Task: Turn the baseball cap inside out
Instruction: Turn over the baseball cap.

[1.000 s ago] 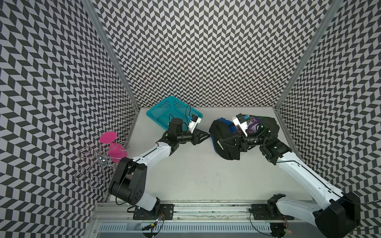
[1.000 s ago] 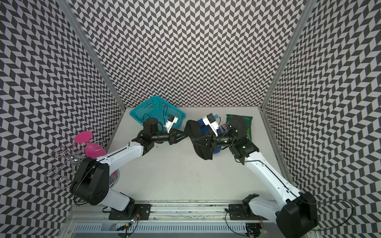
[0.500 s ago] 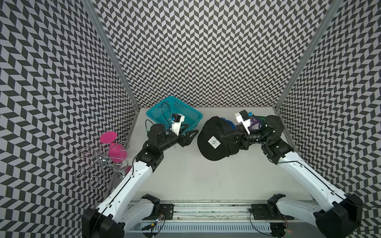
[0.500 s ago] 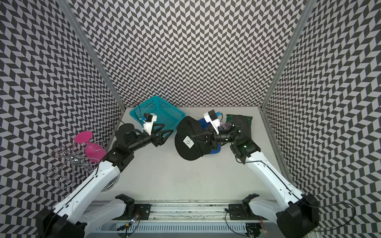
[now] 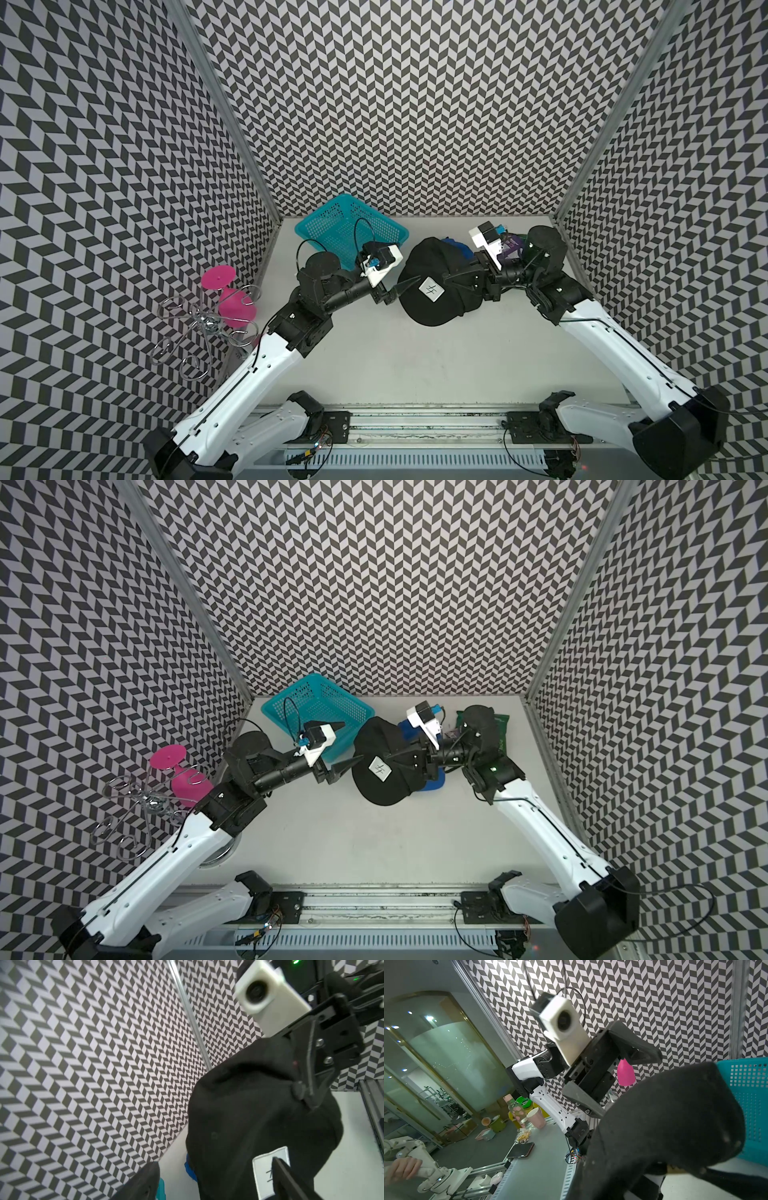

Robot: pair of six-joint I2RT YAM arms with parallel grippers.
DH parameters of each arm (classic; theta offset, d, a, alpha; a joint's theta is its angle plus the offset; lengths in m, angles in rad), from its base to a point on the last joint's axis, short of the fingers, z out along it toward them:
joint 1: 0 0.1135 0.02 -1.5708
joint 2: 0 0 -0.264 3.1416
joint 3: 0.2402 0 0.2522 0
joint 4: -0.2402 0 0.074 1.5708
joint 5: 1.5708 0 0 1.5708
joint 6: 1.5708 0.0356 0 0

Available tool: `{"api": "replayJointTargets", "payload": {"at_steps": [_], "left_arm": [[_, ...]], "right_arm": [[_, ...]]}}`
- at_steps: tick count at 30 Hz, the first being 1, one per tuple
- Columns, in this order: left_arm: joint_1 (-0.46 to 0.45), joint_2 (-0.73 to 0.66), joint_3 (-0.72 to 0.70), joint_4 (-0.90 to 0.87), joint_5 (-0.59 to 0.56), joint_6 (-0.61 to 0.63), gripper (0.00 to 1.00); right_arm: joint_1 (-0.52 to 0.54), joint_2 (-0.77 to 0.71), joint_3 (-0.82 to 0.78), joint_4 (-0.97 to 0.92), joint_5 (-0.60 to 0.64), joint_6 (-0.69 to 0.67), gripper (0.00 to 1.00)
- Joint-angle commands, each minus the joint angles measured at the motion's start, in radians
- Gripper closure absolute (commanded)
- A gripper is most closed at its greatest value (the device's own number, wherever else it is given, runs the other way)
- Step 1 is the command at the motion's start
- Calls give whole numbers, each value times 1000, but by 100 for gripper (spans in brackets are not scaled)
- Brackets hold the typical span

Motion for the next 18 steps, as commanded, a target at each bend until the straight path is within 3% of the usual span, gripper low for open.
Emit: {"api": "replayJointTargets", "payload": {"at_steps": [1,4,9,16,18], "left_arm": [[-50,24,68,-44,-67,150,16],[-92,66,115,-102,-75,199,20],[-163,118,143,-169,-149,295,45],[-190,146,138,-160,-129,316,40],[-198,153,134,-126,-142,304,46]], "right_arm": [[-3,-7,28,10,-19,-18,88],[-3,-6,34,5,-21,-19,88],[-3,3,57,-17,-25,-20,89],[-3,11,65,-14,-15,-6,89],[-4,19,71,-10,-29,9,89]]}}
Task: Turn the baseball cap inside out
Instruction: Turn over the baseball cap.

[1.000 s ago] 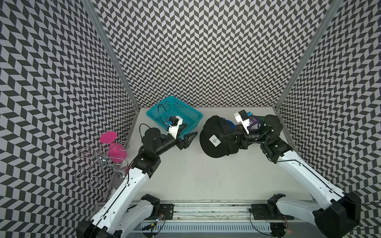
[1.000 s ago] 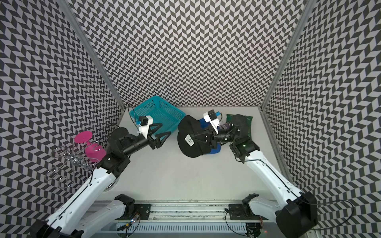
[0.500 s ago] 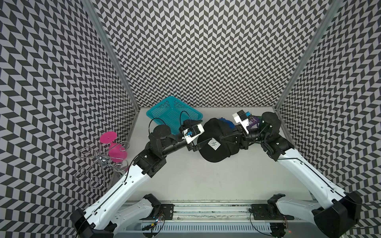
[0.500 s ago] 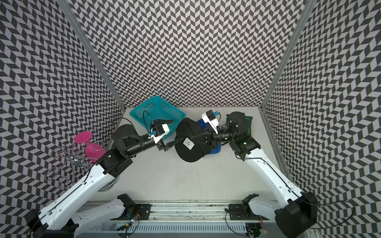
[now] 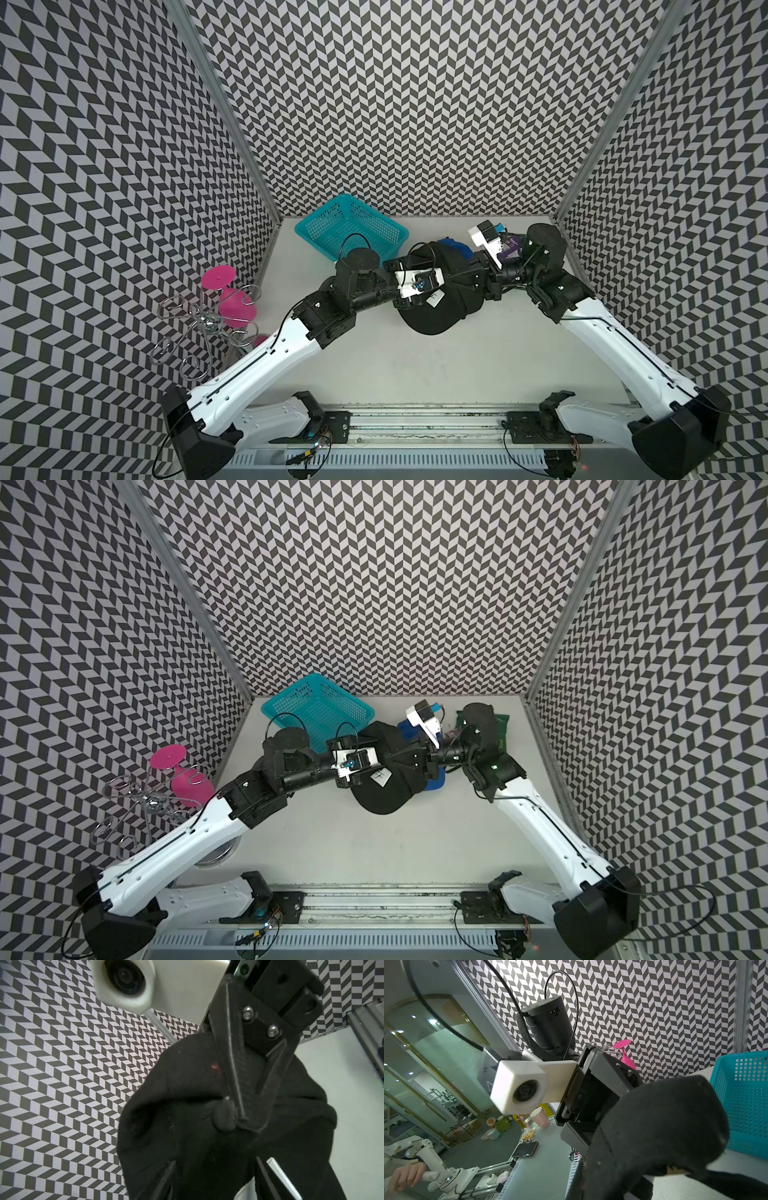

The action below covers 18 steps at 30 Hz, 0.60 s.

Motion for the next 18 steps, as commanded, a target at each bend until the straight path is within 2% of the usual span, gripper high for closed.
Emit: {"api": "replayJointTargets", "payload": {"at_steps": [1,2,4,5,8,10,13,18], "left_arm": [[-13,7,8,43,-16,2,54],[-14,9,4,59,-20,-6,61],[-14,8,-16,100,-50,-27,89],[-13,3,-33,122,-71,-36,98],[-12,-16,-86,185,-135,-69,100],[-9,-21,-97,194,-143,-89,100],[0,-18,-102,193,-166,-105,100],[22,-32,-125,223,-190,-113,100]], "right_arm": [[-3,12,44,38,-17,10,89],[-3,16,50,38,-15,8,89],[-3,7,60,49,-1,18,87],[-6,-1,62,59,17,26,82],[-22,-22,51,125,34,86,55],[-37,-24,37,199,17,168,45],[-51,-9,42,266,-11,268,41],[-61,10,80,242,-50,303,41]]}}
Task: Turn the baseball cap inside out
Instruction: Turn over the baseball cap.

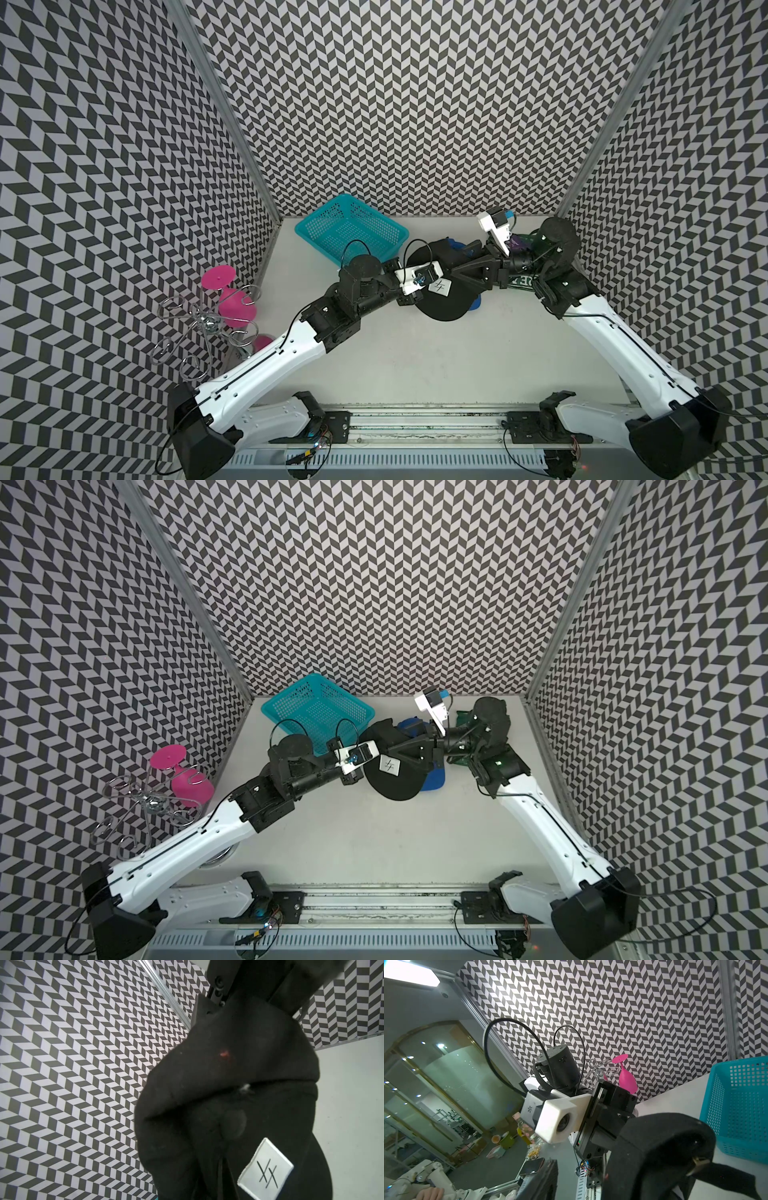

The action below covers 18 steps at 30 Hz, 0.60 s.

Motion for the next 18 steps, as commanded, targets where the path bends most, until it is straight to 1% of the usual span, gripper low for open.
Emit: {"api": "replayJointTargets", "payload": {"at_steps": [1,3,6,10,11,14,16,18], "left_arm": [[22,-32,-28,50,-41,-26,100],[29,-41,-45,66,-40,-26,100],[37,-53,-60,69,-23,-23,100],[39,-73,-64,51,-22,-18,100],[39,-82,-68,50,-19,-20,100],[39,-127,-100,58,1,-37,100],[40,-163,-125,62,8,-58,100],[39,-196,-143,62,10,-83,100]], "right_arm": [[-18,-2,46,78,-33,57,41],[-38,-9,44,85,-22,74,42],[-58,-17,38,127,-6,122,53],[-66,-13,40,185,0,190,83],[-66,-11,44,190,1,192,88],[-82,-7,53,167,46,174,94],[-109,-1,45,141,102,174,100],[-144,6,23,130,160,198,100]]}}
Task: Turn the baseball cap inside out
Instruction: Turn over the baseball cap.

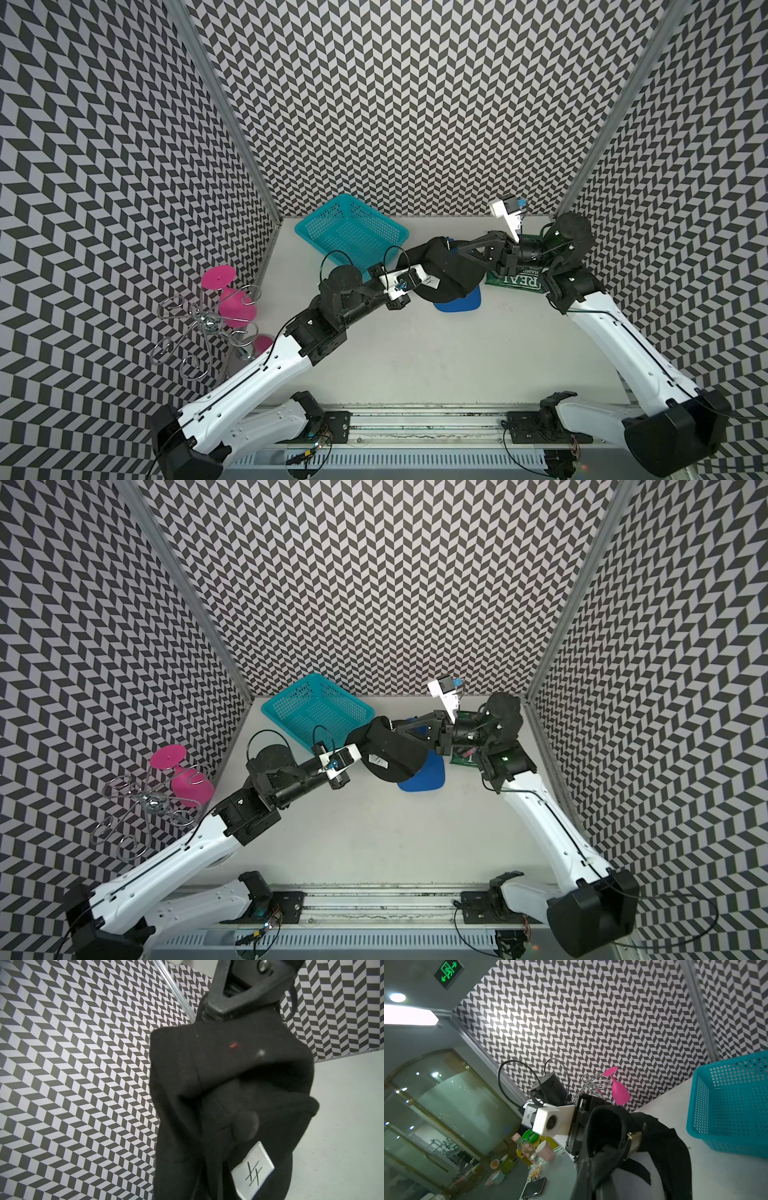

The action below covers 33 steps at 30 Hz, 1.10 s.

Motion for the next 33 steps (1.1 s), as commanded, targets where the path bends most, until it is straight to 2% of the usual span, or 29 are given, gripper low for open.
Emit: {"api": "replayJointTargets", "payload": {"at_steps": [1,5,7,10,13,15,17,21,24,26,31,33], "left_arm": [[11,-62,-34,9,0,-63,100],[10,-104,-42,27,54,-148,100],[10,-106,-36,52,95,-210,100],[11,-94,-34,119,121,-298,100],[12,-63,-29,173,118,-366,100],[13,-25,-4,164,104,-399,100],[20,7,24,137,83,-427,100],[58,55,62,98,129,-496,100],[102,87,90,75,195,-559,100],[116,96,90,88,214,-584,100],[126,108,80,147,243,-619,100],[126,116,82,155,259,-623,100]], "right_arm": [[-63,5,-10,42,129,44,100],[-90,28,-95,30,236,48,100],[-90,56,-124,22,213,38,96],[-90,114,-119,-127,176,-56,88],[-93,129,-139,-137,156,-60,71],[-119,107,-135,-128,162,-70,56],[-188,63,-116,-158,191,-102,41],[-334,-52,-157,-79,204,-94,23],[-359,-143,-194,-50,237,-140,16],[-358,-195,-238,8,232,-123,16],[-345,-257,-408,364,143,127,15],[-311,-247,-418,393,108,148,12]]}}
